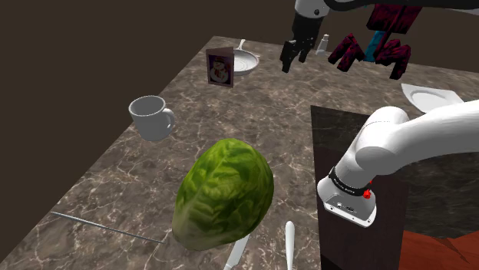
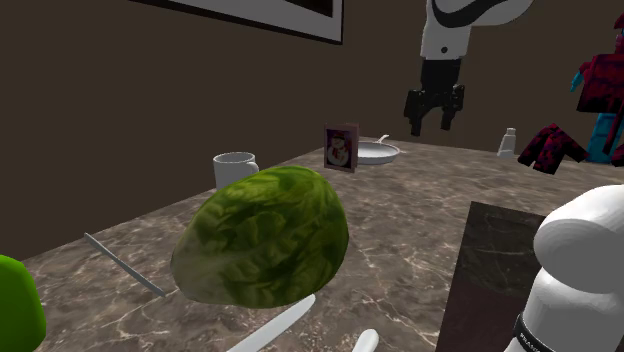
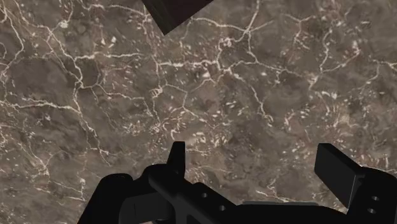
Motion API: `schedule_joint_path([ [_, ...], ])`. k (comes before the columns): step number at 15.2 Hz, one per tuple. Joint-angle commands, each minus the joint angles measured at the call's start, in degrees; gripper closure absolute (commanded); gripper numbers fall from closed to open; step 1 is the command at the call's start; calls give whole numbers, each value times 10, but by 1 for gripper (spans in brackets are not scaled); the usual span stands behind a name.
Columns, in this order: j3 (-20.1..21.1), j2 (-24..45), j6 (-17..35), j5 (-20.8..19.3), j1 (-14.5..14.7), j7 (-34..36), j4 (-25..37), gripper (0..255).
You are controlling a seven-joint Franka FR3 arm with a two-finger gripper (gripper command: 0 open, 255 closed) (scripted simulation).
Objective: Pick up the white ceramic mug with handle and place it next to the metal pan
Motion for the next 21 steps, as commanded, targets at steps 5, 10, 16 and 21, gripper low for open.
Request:
schedule_joint_path([
  [5, 37, 58, 21, 28, 17, 46, 27, 0],
  [10, 80, 138, 45, 54, 34, 101, 76, 0],
  [16, 127, 244, 63, 70, 49, 165, 156, 0],
  [21, 162, 340, 67, 67, 61, 219, 241, 0],
])
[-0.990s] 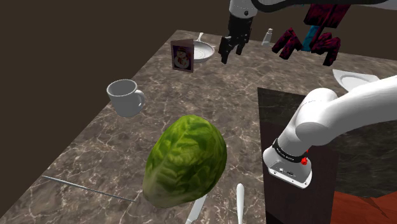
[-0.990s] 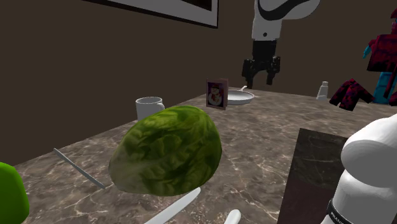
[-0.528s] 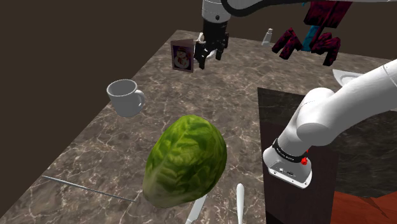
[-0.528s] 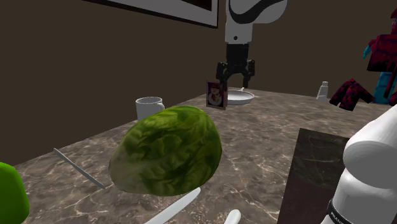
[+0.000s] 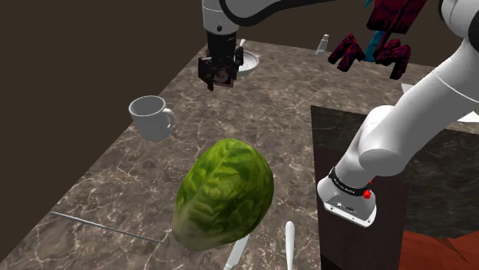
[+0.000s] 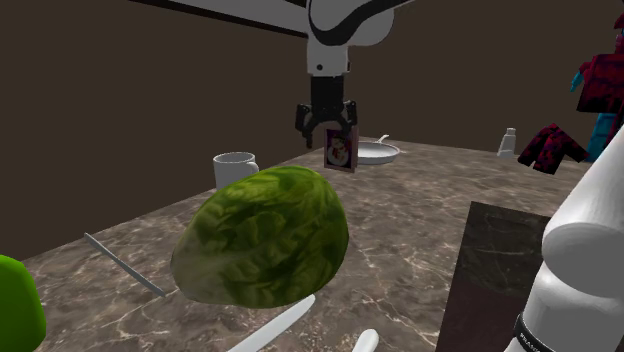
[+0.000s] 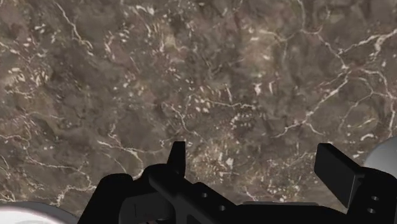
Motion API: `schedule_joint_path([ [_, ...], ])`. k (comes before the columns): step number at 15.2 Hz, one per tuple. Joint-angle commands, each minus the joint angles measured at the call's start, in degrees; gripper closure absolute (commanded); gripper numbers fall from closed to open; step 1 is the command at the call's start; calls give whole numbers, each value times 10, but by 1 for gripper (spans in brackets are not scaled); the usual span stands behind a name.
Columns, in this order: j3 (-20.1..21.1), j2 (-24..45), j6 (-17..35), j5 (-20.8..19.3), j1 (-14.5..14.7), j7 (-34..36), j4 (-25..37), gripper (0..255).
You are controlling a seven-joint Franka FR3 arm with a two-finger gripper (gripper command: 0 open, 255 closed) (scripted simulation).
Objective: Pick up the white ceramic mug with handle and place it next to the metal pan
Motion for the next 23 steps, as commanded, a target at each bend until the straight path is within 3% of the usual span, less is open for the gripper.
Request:
schedule_joint_path([
  [1, 14, 43, -3, -4, 5, 23, 44, 0],
  [8, 49, 194, -23, -33, 35, 97, 203, 0],
  [13, 61, 316, -61, -63, 72, 143, 354, 0],
  [23, 59, 324, -6, -66, 72, 147, 306, 0],
])
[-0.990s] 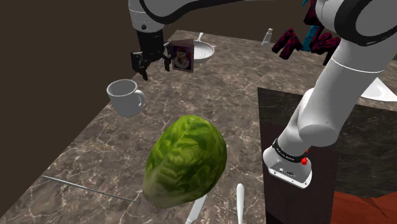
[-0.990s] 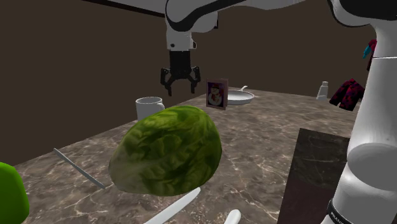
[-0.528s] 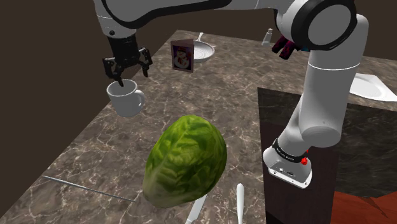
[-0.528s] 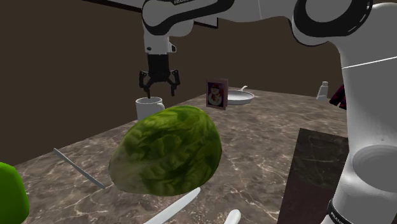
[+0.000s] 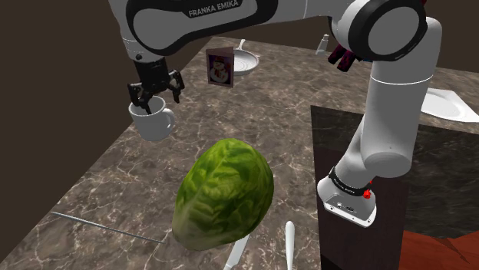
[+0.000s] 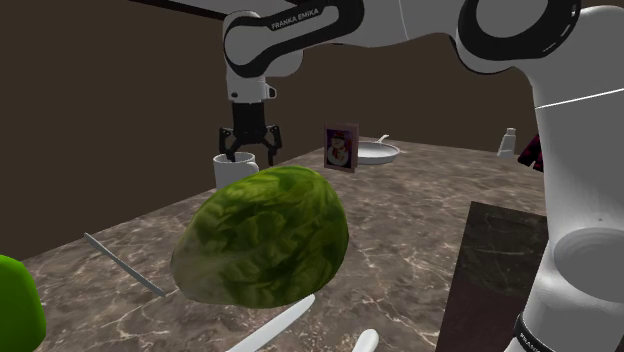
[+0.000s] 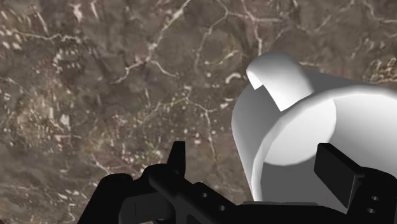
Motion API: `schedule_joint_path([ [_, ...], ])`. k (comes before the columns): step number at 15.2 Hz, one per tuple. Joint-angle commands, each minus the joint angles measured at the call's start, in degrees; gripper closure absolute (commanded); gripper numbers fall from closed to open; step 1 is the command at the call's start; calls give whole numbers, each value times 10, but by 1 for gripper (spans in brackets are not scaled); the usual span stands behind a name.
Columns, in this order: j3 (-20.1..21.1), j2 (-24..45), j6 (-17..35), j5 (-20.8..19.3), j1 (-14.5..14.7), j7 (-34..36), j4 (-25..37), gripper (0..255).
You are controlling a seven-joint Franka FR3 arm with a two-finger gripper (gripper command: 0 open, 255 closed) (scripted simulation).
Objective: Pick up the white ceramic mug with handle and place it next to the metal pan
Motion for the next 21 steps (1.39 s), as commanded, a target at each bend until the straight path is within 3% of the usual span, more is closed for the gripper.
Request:
schedule_joint_path([
  [1, 0, 0, 2, 0, 0, 0, -1, 0],
  [6, 0, 0, 2, 0, 0, 0, -1, 0],
  [7, 0, 0, 2, 0, 0, 0, -1, 255],
  [16, 0, 0, 2, 0, 0, 0, -1, 255],
  [21, 1, 0, -36, 1, 2, -2, 36, 255],
])
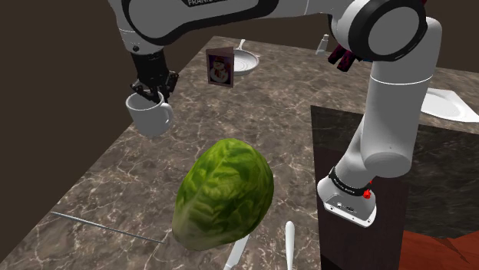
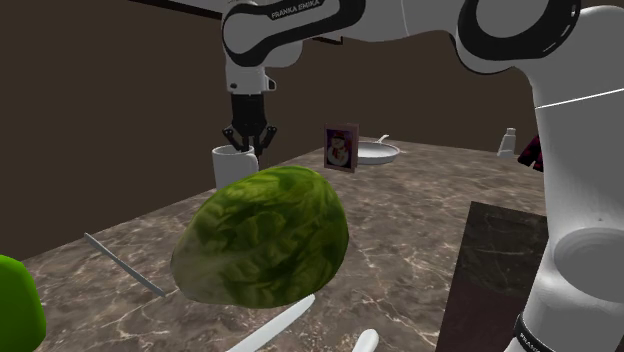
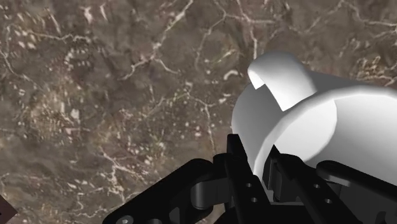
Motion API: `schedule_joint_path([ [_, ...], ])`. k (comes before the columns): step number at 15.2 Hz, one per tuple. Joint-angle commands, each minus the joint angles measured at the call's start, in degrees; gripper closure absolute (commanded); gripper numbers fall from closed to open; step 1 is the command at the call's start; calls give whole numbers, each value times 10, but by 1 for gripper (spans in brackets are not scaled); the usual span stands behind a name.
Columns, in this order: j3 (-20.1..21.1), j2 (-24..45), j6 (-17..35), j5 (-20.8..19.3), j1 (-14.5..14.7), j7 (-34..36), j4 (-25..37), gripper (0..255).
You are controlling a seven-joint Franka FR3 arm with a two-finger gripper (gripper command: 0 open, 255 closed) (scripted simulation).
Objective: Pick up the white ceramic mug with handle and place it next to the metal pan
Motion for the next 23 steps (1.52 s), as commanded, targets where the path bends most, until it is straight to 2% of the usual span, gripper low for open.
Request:
schedule_joint_path([
  [1, 0, 0, -16, 0, 1, -1, 16, 255],
  [14, 2, 22, -128, -6, 14, -1, 151, 255],
  [23, 1, 71, -228, -22, 38, -1, 298, 255],
])
